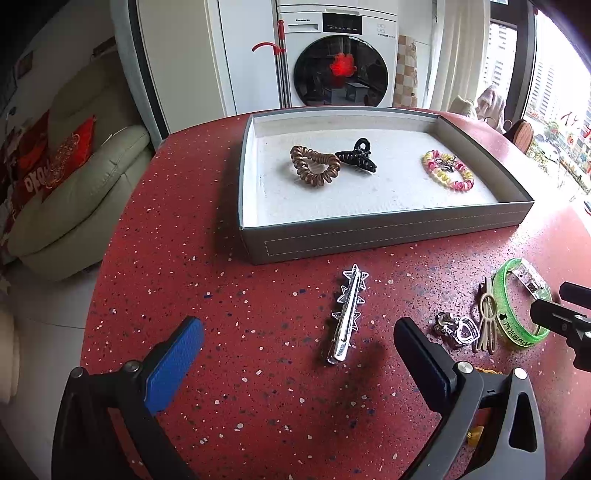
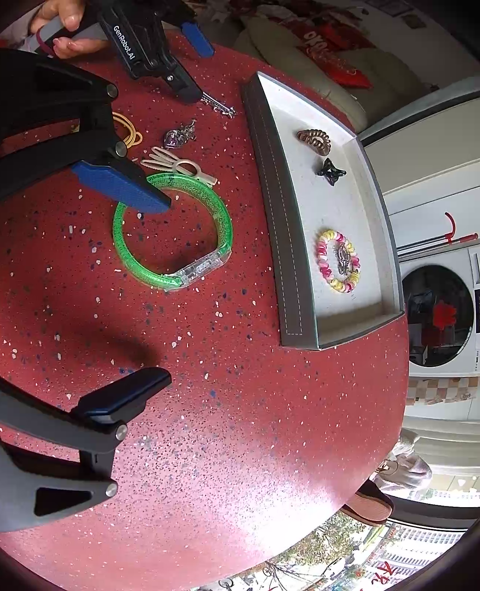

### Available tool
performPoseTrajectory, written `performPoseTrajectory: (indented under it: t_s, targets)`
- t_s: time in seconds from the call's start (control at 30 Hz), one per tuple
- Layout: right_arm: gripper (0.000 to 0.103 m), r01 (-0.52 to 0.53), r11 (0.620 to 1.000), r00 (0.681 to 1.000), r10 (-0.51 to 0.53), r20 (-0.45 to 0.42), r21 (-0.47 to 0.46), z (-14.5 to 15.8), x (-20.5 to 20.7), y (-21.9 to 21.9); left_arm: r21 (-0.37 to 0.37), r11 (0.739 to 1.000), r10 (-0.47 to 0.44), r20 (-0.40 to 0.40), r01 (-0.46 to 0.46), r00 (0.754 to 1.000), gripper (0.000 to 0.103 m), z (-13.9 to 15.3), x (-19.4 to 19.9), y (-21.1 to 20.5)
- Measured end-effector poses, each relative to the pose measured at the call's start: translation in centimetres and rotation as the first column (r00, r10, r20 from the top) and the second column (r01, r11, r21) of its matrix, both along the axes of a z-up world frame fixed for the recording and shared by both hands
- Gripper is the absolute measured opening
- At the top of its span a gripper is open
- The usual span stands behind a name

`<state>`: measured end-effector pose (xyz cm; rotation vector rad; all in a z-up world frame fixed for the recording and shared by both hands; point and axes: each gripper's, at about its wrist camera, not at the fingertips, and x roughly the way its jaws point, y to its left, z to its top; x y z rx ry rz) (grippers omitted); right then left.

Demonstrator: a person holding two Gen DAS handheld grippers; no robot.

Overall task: Organize jewelry
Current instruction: 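Grasp the silver spiked hair clip with the left gripper while the right grasps the green bangle, then carry the spiked clip with the left gripper while the right carries the bangle into the tray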

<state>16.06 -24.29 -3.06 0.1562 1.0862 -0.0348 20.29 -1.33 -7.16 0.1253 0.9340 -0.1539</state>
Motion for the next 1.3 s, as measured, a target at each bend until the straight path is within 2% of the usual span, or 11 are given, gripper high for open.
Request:
performPoseTrajectory:
  t_s: [0.3,0.43,0.5,0.57,0.6,0.73,0.8,0.87,0.9,1.0,1.3]
  targets:
    - [0.088,-0.055,0.992,0.998,0.055,-0.002,-0.112,-0.5,0.4,1.4,0.005,0.998,-0.067,-0.007,0.067,0.998,0.103,-0.5,-0.1,-1.2]
    - [0.079,-0.090,0.989,0.996,0.091,0.001,-0.115,-0.3,0.6,1.8,-0.014,0.996,-0.094,-0.016,0.094,0.995,0.103,-0.3,0.0,-1.5]
    - [0.067,-0.102,0.988,0.995,0.103,0.003,-0.113,-0.1,0.7,2.1,-0.047,0.992,-0.119,-0.027,0.118,0.992,0.088,-0.2,0.0,-1.6]
    - [0.055,-0.110,0.988,0.994,0.111,0.006,-0.109,0.0,0.7,2.3,-0.053,0.991,-0.127,-0.031,0.126,0.991,0.084,-0.1,0.0,-1.7]
    - [0.048,-0.114,0.988,0.993,0.115,0.006,-0.109,0.1,0.7,2.4,-0.054,0.990,-0.132,-0.028,0.130,0.991,0.079,0.0,-0.1,-1.8]
    - [0.036,-0.129,0.985,0.991,0.130,0.004,-0.111,0.2,0.6,2.9,-0.057,0.988,-0.144,-0.029,0.142,0.989,0.068,0.2,-0.3,-1.9]
    - [0.029,-0.131,0.985,0.991,0.132,0.003,-0.111,0.2,0.5,3.0,-0.061,0.987,-0.149,-0.028,0.147,0.988,0.053,0.3,-0.4,-1.9]
    - [0.027,-0.133,0.985,0.991,0.134,0.001,-0.110,0.2,0.6,3.0,-0.056,0.988,-0.149,-0.028,0.147,0.988,0.050,0.3,-0.4,-1.9]
    - [0.024,-0.135,0.985,0.991,0.136,0.001,-0.110,0.2,0.6,3.1,-0.055,0.988,-0.148,-0.025,0.147,0.989,0.037,0.3,-0.4,-1.9]
    - [0.014,-0.134,0.985,0.991,0.135,0.004,-0.108,0.3,0.5,3.1,-0.073,0.987,-0.143,-0.029,0.141,0.989,0.034,0.3,-0.3,-1.6]
    - [0.012,-0.108,0.990,0.993,0.113,0.047,-0.092,1.0,-0.3,2.4,-0.110,0.987,-0.123,-0.011,0.122,0.992,0.028,1.2,-0.7,-0.9]
